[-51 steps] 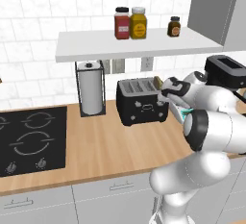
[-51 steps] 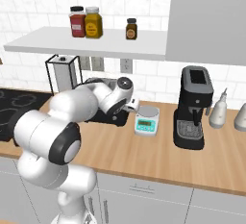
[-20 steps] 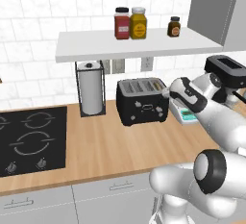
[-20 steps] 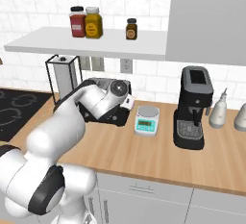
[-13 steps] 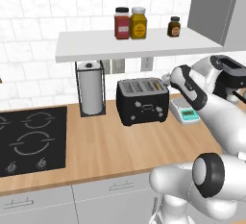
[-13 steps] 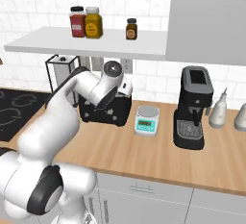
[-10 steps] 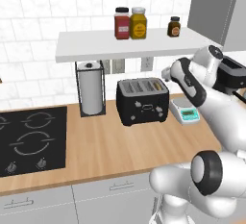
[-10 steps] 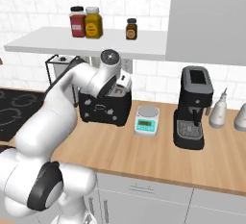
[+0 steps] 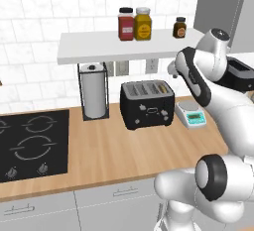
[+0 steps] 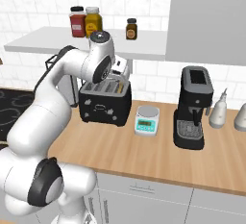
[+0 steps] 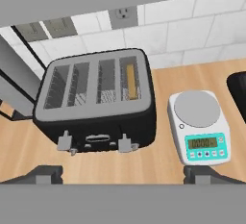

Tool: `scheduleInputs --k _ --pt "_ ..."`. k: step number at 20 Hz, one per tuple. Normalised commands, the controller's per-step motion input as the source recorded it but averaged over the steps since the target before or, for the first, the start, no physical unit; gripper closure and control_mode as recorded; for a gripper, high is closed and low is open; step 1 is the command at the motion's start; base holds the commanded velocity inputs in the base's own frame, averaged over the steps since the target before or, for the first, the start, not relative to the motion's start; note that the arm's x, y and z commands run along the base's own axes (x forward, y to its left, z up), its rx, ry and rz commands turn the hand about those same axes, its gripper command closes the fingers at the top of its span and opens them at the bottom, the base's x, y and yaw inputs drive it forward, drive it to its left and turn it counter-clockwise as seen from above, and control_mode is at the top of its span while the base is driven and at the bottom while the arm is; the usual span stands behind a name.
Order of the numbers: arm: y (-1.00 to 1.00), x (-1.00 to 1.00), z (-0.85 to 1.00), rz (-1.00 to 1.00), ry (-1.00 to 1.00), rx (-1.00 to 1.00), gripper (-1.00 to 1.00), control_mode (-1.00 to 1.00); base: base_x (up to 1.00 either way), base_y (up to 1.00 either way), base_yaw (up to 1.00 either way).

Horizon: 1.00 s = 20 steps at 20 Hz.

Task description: Start the toaster. Once the lever pops up, take the bread to the plate on the dining counter.

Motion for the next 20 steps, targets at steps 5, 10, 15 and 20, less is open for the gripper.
scheduleInputs --k 5,10,15,20 --pt "0.07 -0.14 0.0 0.0 -0.01 -0.06 -1.0 -1.0 0.0 0.0 0.0" --pt "0.14 -0.06 0.0 0.0 -0.07 -0.07 -1.0 -1.0 0.0 0.0 0.0" --pt "0.05 0.0 0.01 0.0 -0.05 -0.04 -1.0 -1.0 0.0 0.0 0.0" --pt "0.0 0.0 0.0 0.0 0.0 0.0 -1.0 -1.0 0.0 0.0 0.0"
